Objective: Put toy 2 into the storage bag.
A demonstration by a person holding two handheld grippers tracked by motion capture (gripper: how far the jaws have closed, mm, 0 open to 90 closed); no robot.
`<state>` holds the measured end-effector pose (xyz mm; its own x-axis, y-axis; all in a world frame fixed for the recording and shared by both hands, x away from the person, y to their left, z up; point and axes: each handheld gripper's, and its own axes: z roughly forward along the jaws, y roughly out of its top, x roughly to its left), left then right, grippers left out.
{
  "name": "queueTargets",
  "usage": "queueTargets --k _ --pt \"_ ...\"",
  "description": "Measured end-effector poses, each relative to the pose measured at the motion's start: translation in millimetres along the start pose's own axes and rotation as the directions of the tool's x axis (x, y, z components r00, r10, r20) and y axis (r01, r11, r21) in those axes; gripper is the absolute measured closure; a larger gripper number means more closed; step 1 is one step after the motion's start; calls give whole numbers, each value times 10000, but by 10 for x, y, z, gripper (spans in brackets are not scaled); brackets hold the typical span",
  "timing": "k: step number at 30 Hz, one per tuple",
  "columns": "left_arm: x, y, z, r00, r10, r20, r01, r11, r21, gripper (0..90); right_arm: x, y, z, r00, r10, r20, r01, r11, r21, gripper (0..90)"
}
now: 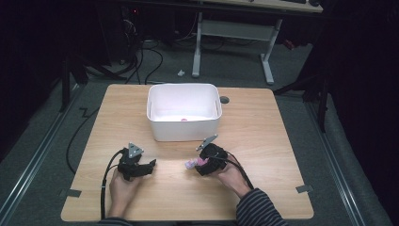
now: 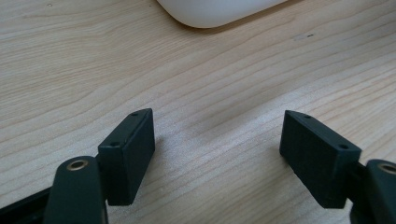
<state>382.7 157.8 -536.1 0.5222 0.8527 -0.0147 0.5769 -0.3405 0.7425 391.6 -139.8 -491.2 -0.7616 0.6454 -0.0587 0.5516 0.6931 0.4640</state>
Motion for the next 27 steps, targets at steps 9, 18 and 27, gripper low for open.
queueTargets --k 9,18,27 --pt "0 0 0 10000 0 2 0 10000 -4 267 -64 -33 -137 9982 360 -480 -379 9985 -398 321" --pt "0 0 0 10000 0 3 0 10000 -4 267 -115 -146 -441 9974 670 -252 -694 9912 -1126 322" --pt "-1 0 1 10000 -11 8 11 10000 -6 267 -236 -158 -788 9968 756 242 -711 9860 -1507 323"
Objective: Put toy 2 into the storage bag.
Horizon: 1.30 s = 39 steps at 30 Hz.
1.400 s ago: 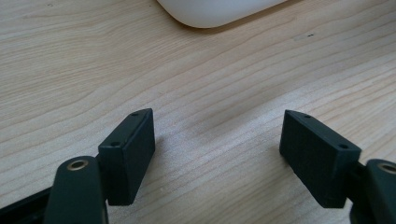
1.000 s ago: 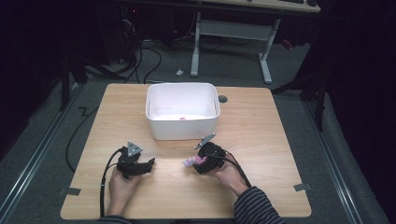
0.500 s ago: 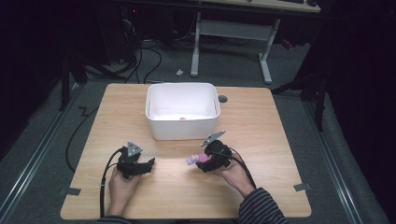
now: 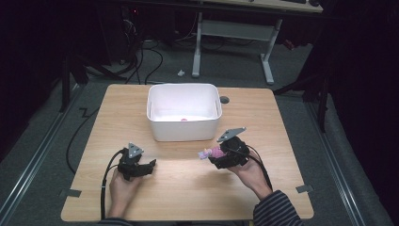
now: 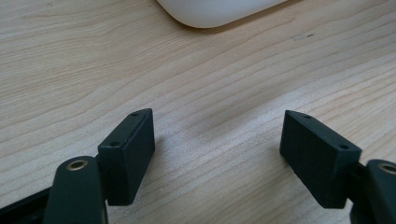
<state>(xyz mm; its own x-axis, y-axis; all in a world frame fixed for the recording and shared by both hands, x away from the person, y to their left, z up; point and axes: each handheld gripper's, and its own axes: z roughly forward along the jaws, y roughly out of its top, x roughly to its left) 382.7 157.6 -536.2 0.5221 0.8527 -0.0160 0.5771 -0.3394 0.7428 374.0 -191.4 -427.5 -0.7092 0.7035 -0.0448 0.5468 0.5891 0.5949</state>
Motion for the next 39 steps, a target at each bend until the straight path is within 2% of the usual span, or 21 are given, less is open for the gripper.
queueTargets --k 6,17,30,33,39 --pt "1 0 -1 10000 12 -8 -12 10000 4 267 -86 102 -176 9999 19 110 -15 9992 -395 323" --pt "0 0 0 10000 4 -4 -4 10000 6 267 -212 358 -414 9997 -79 225 96 9970 -765 322" --pt "0 0 -1 10000 18 -5 -18 10000 17 267 -484 757 -652 9994 57 352 -15 9932 -1165 322" --pt "-1 0 -1 10000 9 -6 -9 10000 11 267 -511 848 -681 9994 52 351 -9 9925 -1223 323" --pt "0 0 0 10000 6 2 -6 10000 10 267 -515 1041 -638 9986 -231 469 276 9948 -983 323"
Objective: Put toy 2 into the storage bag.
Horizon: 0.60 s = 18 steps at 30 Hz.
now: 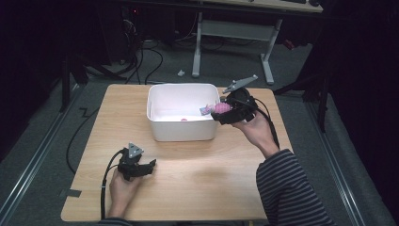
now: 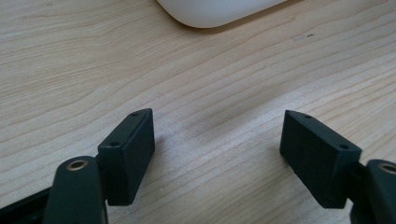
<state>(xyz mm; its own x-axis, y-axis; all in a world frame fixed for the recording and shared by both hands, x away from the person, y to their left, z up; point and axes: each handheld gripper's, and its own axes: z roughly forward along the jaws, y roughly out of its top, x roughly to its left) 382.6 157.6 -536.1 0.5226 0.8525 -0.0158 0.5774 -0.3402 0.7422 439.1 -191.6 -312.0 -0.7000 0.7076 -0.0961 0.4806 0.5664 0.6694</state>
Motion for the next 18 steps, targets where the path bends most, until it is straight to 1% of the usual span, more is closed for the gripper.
queueTargets --k 4,7,11,16,18 --pt "0 0 0 10000 4 -2 -4 10000 2 267 -2 100 64 9998 -194 54 193 9997 113 322" --pt "-1 0 0 10000 10 -8 -10 10000 6 266 -38 191 152 9995 -224 235 214 9989 419 322" --pt "-1 0 0 10000 10 -7 -10 10000 5 266 -66 296 240 9994 -198 288 182 9983 545 322" --pt "0 0 -1 10000 27 -11 -27 10000 16 266 -66 406 338 9993 -278 234 263 9976 634 322" --pt "0 0 -1 10000 31 -12 -31 10000 19 266 -65 435 373 9995 -236 196 223 9976 662 322"
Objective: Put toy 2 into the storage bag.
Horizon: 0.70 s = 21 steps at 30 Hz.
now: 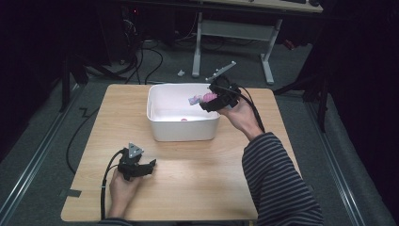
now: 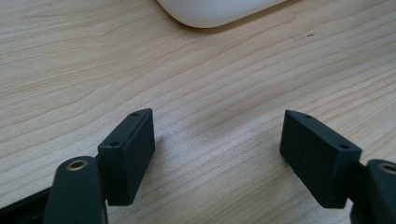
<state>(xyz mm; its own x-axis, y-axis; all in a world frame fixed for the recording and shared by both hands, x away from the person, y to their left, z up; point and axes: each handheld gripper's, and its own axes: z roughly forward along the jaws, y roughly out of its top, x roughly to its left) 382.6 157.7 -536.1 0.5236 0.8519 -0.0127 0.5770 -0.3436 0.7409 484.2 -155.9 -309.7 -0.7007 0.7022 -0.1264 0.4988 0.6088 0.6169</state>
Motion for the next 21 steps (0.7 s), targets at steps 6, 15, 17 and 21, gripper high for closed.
queueTargets --k 6,15,17,21 --pt "1 0 0 10000 10 -3 -10 10000 2 267 13 96 119 10000 -37 -54 37 9999 157 322" --pt "0 0 0 10000 6 -5 -6 10000 5 266 86 203 328 9991 -257 -324 271 9987 424 322" --pt "0 0 0 10000 8 -7 -8 10000 5 266 99 216 372 9990 -282 -352 300 9983 509 322" --pt "0 0 -1 10000 14 -17 -14 10000 16 266 129 235 494 9986 -271 -451 305 9966 770 322"
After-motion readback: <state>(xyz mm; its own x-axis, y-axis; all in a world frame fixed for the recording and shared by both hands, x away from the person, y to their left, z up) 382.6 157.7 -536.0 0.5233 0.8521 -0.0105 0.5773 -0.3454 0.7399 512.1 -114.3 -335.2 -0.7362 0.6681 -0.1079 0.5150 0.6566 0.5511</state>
